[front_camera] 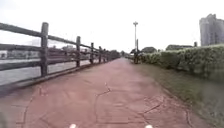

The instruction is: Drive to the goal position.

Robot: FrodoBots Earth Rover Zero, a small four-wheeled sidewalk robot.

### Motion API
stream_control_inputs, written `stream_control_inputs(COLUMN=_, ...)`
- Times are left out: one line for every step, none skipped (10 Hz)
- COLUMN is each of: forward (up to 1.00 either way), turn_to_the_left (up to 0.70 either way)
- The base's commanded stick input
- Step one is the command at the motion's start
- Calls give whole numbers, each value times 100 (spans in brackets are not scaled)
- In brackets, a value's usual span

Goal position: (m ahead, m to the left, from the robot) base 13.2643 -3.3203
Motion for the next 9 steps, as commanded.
stream_control_inputs(forward=20, turn_to_the_left=0)
stream_control_inputs(forward=0, turn_to_the_left=0)
stream_control_inputs(forward=0, turn_to_the_left=0)
stream_control_inputs(forward=0, turn_to_the_left=0)
stream_control_inputs(forward=0, turn_to_the_left=0)
stream_control_inputs(forward=0, turn_to_the_left=0)
stream_control_inputs(forward=0, turn_to_the_left=0)
stream_control_inputs(forward=0, turn_to_the_left=0)
stream_control_inputs(forward=0, turn_to_the_left=0)
